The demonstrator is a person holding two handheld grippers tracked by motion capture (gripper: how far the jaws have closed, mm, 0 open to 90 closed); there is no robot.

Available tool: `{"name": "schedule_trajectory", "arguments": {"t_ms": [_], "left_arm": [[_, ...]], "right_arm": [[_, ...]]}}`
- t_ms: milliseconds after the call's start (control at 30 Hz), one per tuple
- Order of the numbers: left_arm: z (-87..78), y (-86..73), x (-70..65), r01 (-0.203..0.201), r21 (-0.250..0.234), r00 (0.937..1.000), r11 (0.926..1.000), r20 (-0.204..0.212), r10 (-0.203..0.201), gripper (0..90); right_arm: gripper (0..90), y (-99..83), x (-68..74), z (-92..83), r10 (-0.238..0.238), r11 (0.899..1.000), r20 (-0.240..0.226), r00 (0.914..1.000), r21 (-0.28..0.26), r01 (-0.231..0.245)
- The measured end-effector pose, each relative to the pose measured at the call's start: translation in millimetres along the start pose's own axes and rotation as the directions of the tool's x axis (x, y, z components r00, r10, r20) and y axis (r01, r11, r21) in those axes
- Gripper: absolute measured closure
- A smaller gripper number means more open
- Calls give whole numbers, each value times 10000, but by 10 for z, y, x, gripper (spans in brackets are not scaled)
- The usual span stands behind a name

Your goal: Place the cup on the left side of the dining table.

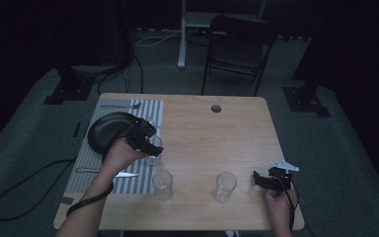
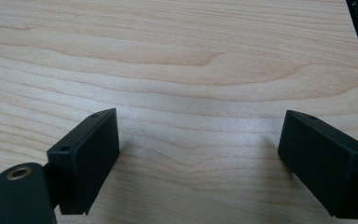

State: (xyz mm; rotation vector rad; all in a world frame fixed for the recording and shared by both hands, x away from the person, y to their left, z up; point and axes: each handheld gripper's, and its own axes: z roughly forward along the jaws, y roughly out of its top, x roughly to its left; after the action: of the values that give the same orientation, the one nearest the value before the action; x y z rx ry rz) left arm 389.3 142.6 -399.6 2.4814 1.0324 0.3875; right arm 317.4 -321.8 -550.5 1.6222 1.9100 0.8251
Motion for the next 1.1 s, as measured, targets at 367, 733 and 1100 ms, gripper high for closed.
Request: {"name": "schedule_trajectory", "arguments": {"t_ms": [367,733,1100], "left_arm": [[24,-189,276,1038,208,9940,9944,-361,-1030,287],[120,-333,437,1713,409,9846,9844,-435,-1695,287],[170,-458,526,2191,116,9752,9756,-342,-2186,285]], "right_arm": [[120,0,0,0,-4,10000,1,10000,1,4],[120,0,-1,0,-7,10000,0,10000,2,7],[120,0,-1,0,-7,10000,0,10000,3,7]]}}
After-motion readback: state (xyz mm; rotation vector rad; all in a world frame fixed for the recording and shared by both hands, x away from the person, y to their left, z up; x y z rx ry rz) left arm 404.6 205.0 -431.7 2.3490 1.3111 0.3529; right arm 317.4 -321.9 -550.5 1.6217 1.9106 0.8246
